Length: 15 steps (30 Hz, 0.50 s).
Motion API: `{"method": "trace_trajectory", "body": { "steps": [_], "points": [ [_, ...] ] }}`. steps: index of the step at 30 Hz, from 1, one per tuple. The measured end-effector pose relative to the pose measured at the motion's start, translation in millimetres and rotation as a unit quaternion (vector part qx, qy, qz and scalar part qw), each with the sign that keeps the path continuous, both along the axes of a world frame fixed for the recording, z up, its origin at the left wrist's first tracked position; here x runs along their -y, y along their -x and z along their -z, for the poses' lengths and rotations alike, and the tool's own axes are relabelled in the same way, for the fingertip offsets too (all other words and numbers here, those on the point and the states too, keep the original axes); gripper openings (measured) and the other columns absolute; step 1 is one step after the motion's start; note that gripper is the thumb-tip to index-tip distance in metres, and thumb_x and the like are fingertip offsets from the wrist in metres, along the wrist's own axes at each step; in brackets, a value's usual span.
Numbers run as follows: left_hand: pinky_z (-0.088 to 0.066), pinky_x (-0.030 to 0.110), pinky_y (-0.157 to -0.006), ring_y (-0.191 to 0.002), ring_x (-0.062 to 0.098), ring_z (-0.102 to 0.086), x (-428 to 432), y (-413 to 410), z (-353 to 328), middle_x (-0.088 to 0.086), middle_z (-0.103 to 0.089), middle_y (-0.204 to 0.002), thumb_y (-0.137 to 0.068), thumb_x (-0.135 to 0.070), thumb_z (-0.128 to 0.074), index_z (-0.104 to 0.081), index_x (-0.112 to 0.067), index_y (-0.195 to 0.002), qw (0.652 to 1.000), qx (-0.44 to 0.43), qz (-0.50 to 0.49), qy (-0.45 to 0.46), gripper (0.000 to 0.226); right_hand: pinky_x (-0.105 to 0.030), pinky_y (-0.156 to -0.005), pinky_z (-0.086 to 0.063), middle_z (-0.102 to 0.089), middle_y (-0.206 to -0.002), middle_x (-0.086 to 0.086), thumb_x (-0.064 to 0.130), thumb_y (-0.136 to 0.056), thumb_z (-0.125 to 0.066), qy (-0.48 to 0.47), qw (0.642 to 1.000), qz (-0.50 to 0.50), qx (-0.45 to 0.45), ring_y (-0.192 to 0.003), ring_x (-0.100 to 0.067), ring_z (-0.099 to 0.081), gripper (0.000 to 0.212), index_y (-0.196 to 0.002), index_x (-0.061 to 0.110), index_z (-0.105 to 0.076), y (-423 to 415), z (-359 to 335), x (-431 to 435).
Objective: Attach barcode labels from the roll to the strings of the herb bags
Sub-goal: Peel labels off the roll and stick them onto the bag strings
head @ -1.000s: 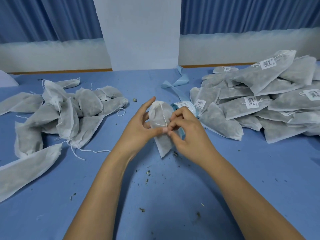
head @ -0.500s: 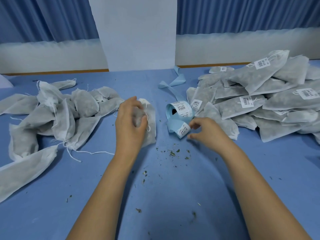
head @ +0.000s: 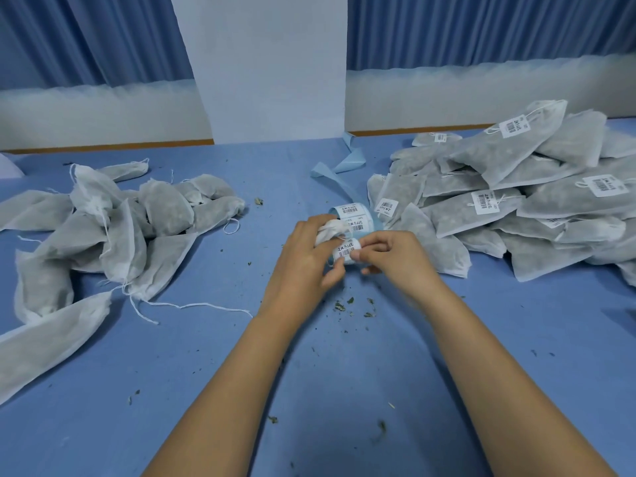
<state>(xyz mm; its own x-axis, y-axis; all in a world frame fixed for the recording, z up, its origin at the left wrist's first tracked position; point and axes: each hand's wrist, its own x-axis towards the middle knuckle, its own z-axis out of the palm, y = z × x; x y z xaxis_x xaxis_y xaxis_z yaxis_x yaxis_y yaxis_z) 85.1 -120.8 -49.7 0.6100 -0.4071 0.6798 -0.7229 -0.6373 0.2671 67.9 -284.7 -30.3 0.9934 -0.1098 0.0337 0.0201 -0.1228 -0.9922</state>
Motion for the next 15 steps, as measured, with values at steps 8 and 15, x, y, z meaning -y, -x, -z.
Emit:
{"method": "trace_trajectory", "body": {
  "steps": [8,15],
  "points": [
    [-0.048,0.035,-0.086,-0.106,0.032,-0.057,-1.1,0.1,-4.3,0.014,-0.06,-0.121,-0.081,-0.009,-0.077,-0.072,-0.003,-0.106,0.999,-0.038,-0.003,0.007,0.027,-0.021,-0.072,-0.057,-0.074,-0.081,-0.009,-0.018,-0.079,-0.06,-0.128,0.991,-0.031,-0.019,-0.074,-0.017,-0.071,0.024,-0.094,0.0,-0.068,3.1,-1.2,0.8],
    [-0.05,0.046,-0.08,-0.107,0.032,-0.056,1.0,4.5,-6.6,0.012,-0.06,-0.124,-0.086,-0.014,-0.073,-0.07,-0.003,-0.11,0.999,-0.031,-0.015,-0.039,0.027,-0.021,-0.061,-0.057,-0.066,-0.066,-0.01,-0.02,-0.075,-0.065,-0.206,0.978,0.018,-0.031,-0.061,-0.018,-0.069,0.02,-0.08,-0.002,-0.061,3.6,-0.9,-0.2]
  ]
}}
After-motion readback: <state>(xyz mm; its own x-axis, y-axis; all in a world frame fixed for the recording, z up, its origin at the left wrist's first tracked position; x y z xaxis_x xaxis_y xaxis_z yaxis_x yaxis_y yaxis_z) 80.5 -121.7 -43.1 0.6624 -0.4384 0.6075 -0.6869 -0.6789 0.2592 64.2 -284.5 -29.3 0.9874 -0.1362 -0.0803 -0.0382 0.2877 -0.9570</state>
